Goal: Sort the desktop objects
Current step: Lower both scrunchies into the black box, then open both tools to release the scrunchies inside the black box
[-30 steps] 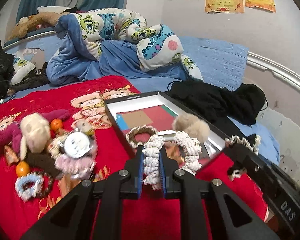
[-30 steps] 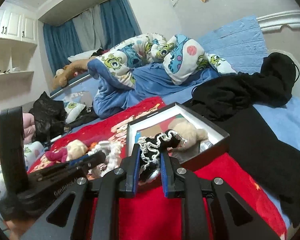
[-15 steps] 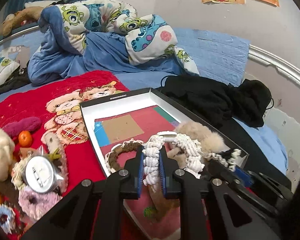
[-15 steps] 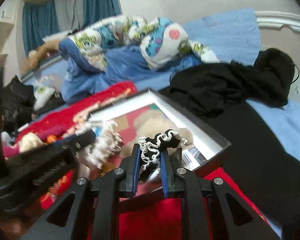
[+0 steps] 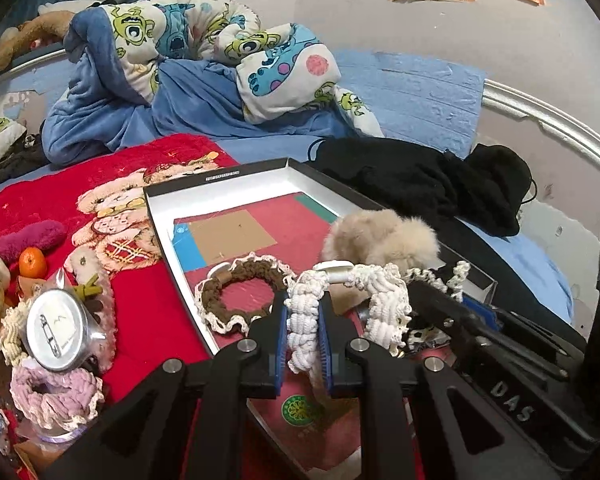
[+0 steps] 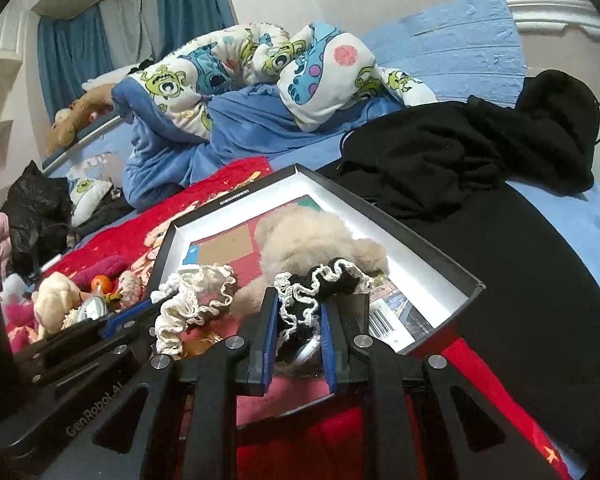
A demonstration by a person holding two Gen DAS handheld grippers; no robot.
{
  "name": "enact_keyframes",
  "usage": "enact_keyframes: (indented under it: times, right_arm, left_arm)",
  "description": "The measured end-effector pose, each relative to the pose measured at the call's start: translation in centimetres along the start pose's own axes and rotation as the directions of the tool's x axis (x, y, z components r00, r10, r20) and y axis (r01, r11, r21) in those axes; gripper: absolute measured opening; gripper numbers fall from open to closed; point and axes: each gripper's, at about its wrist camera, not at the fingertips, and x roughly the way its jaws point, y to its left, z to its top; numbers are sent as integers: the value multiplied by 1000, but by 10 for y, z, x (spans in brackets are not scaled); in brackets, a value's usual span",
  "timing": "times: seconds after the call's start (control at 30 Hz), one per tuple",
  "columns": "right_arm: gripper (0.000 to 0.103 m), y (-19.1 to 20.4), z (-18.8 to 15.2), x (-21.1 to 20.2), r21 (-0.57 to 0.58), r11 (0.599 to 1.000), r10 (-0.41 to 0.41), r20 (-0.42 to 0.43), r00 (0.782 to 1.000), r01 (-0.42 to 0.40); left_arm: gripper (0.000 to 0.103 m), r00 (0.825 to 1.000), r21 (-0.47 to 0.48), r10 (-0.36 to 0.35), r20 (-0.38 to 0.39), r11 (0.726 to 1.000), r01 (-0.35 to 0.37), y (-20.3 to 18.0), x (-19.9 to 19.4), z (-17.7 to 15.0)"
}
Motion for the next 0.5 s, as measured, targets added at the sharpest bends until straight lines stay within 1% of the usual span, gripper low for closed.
enact_keyframes:
  times: [0.07,0.17,0.5]
  right_arm:
    - [18,-2,0,-1,12,1000,15,8,1000,-15]
    - [18,-6,-1,-4,29,999,23,16,1000,-23]
    - [19,-1,0,-3,12,1000,2,15,1000,-2]
  left_arm:
    - [14,1000,-8,-4,-11,1000,4,1,2,-1]
    - [14,1000,-13,-3,-3,1000,3,3,0,-1]
    - [14,1000,8,10,-6,1000,-10,-2,0,-3]
